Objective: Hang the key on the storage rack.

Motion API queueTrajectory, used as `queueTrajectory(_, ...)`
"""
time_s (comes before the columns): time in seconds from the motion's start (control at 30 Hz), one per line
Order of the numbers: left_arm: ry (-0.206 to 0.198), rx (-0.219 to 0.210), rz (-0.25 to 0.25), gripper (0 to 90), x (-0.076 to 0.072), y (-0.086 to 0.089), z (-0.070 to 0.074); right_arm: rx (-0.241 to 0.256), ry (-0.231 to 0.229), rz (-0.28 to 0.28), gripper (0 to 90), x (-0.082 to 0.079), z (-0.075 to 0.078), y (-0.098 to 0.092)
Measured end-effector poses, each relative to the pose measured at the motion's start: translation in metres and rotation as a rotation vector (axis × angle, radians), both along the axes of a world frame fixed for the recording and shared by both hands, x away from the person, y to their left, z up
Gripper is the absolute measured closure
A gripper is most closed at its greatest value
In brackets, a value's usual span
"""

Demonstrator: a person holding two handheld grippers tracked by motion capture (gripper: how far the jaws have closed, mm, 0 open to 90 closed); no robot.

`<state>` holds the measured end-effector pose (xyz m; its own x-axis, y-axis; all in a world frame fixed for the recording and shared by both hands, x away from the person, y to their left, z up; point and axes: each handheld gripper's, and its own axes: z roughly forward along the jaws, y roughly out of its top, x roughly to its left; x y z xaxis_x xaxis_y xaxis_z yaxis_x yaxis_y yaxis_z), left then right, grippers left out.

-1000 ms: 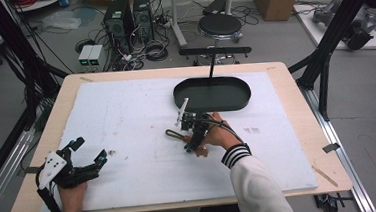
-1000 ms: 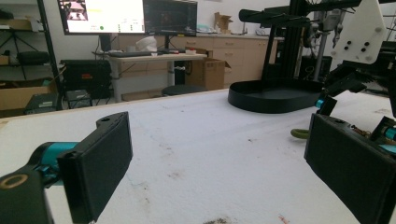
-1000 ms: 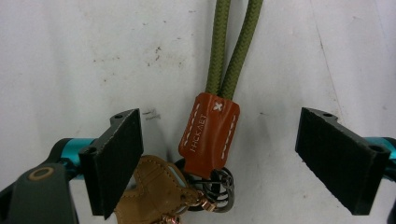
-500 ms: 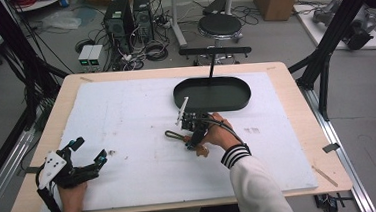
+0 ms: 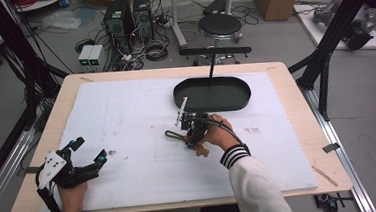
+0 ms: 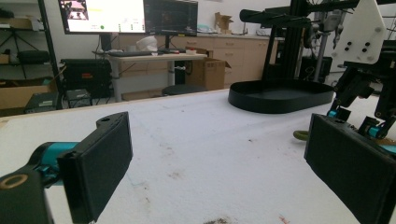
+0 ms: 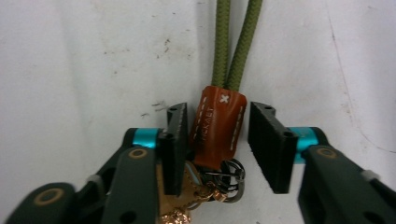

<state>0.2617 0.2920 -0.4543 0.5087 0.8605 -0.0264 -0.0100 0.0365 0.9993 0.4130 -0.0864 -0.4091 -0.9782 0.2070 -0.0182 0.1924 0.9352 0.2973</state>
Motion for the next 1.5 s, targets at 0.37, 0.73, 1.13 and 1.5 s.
queueTrajectory(0.37, 0.001, 0.0, 0.001, 8.2, 0.0, 0.0, 0.0, 0.006, 0.045, -0.035, 73.7, 0.0, 0.002, 0.001)
queueTrajectory(0.73, 0.002, -0.003, 0.001, 8.2, 0.0, 0.0, 0.0, 0.085, 0.012, -0.037, 74.2, 0.001, 0.013, -0.006)
queueTrajectory(1.13, 0.002, -0.001, 0.001, 8.2, 0.0, 0.0, 0.0, 0.308, -0.044, -0.153, 74.2, 0.004, 0.041, -0.036)
queueTrajectory(1.5, 0.0, 0.001, 0.001, 8.2, 0.0, 0.0, 0.0, 0.516, -0.132, -0.305, 74.2, 0.004, 0.063, -0.072)
